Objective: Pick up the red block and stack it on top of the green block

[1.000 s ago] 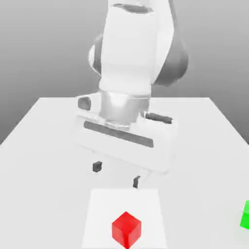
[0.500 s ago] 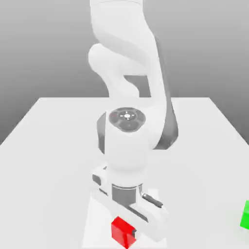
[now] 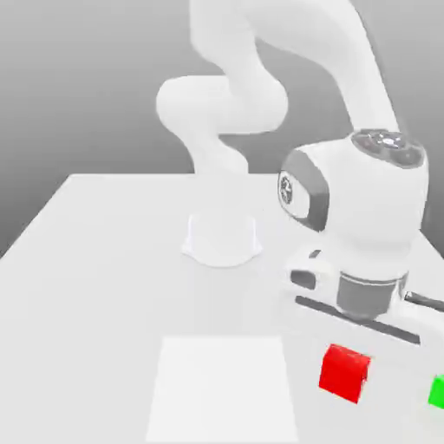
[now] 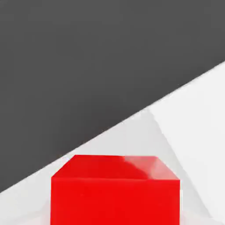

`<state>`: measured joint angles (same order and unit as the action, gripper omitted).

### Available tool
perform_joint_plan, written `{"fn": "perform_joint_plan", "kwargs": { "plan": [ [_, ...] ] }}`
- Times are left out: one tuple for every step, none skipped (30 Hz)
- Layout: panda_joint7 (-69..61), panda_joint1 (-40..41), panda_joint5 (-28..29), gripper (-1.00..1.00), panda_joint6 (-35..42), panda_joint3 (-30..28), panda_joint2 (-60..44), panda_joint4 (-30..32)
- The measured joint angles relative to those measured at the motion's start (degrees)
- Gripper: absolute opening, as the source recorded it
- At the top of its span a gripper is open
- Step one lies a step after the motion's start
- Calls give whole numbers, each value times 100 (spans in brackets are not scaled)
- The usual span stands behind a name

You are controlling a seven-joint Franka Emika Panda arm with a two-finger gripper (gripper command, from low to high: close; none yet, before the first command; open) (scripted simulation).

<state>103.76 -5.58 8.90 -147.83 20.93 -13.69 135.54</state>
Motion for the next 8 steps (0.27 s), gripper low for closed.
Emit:
{"fn": "perform_joint_plan", "kwargs": {
  "plan": [
    [172,-199,79,-100,33,89,-78,-105],
    [375,-431,210,-100,21,133,-234,-237],
    [627,-692,420,-100,-56,133,-499,-399],
    [812,-901,602,-100,-183,58,-745,-498],
    [938,-1045,741,100,-305,-28,-940,-554],
    [938,-1045,741,100,-305,-28,-940,-554],
    [938,-1045,741,100,-305,-28,-940,-554],
    [938,-1045,741,100,-305,-28,-940,-554]
  ]
}}
